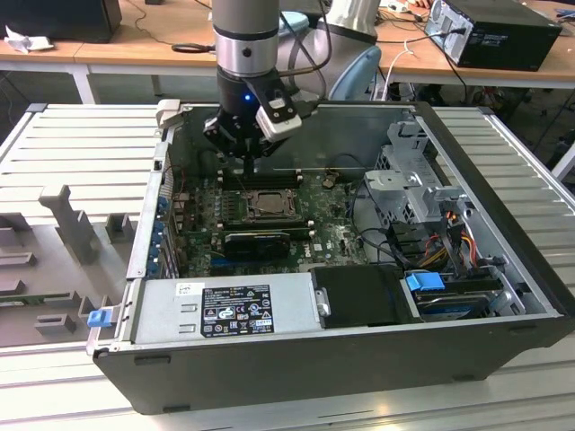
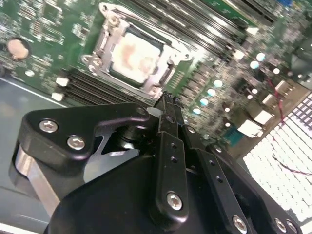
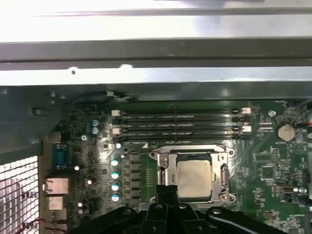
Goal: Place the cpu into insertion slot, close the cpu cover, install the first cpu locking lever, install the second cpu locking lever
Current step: 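Install the first cpu locking lever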
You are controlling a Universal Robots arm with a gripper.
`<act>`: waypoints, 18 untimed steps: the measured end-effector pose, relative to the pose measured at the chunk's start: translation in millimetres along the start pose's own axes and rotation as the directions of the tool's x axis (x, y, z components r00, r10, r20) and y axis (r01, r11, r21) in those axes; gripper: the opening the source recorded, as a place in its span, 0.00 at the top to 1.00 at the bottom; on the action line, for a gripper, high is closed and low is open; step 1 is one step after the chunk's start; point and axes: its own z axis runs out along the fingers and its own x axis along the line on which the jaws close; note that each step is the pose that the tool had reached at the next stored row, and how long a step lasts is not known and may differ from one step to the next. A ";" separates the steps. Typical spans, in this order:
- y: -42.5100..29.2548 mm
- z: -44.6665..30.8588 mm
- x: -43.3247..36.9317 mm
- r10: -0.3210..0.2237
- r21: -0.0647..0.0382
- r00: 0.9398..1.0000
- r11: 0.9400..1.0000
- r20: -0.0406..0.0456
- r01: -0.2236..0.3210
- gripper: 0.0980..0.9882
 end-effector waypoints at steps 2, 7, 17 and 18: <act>-0.3 0.9 9.5 -0.001 0.000 1.000 1.000 0.000 0.001 0.99; -0.3 3.7 29.4 -0.002 0.000 1.000 1.000 0.000 0.002 0.99; 18.6 11.5 41.5 -0.002 0.000 1.000 1.000 0.000 0.002 0.99; 19.1 12.1 44.8 -0.002 0.000 1.000 1.000 0.000 0.002 0.99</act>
